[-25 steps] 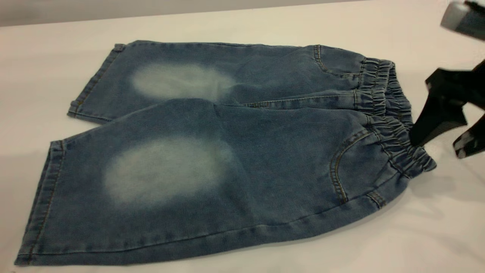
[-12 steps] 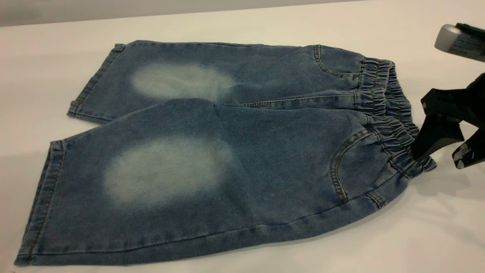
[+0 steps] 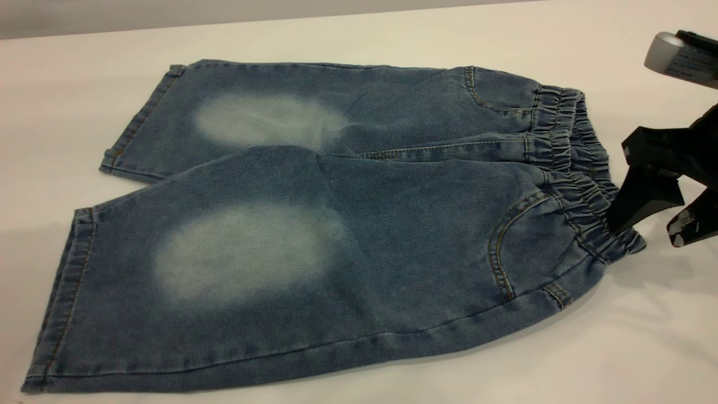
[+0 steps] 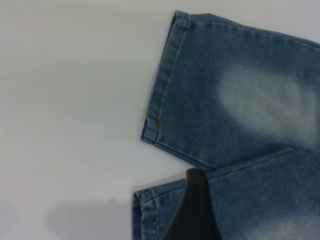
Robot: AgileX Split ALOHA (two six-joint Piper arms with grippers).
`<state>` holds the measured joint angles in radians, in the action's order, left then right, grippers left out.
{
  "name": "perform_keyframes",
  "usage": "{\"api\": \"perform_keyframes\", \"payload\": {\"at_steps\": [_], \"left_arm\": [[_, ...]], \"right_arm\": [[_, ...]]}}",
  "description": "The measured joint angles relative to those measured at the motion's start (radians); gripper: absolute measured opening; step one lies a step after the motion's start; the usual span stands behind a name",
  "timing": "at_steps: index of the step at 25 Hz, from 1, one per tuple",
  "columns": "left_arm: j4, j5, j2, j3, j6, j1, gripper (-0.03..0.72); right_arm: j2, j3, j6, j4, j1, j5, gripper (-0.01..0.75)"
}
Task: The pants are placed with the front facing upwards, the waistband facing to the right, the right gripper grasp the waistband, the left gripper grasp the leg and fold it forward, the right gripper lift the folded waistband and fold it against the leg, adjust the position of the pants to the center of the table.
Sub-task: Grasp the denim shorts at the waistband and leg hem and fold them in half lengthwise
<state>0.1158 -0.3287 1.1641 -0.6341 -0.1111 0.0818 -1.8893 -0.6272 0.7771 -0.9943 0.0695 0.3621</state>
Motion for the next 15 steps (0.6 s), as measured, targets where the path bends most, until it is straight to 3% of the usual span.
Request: {"api": "perform_keyframes", "payload": {"at_steps": [15], "left_arm": [[0.000, 0.000, 0.000, 0.000, 0.002, 0.000, 0.540]], "right_arm": [[-0.086, 0.000, 0.226, -0.228, 0.000, 0.033, 0.451]]}}
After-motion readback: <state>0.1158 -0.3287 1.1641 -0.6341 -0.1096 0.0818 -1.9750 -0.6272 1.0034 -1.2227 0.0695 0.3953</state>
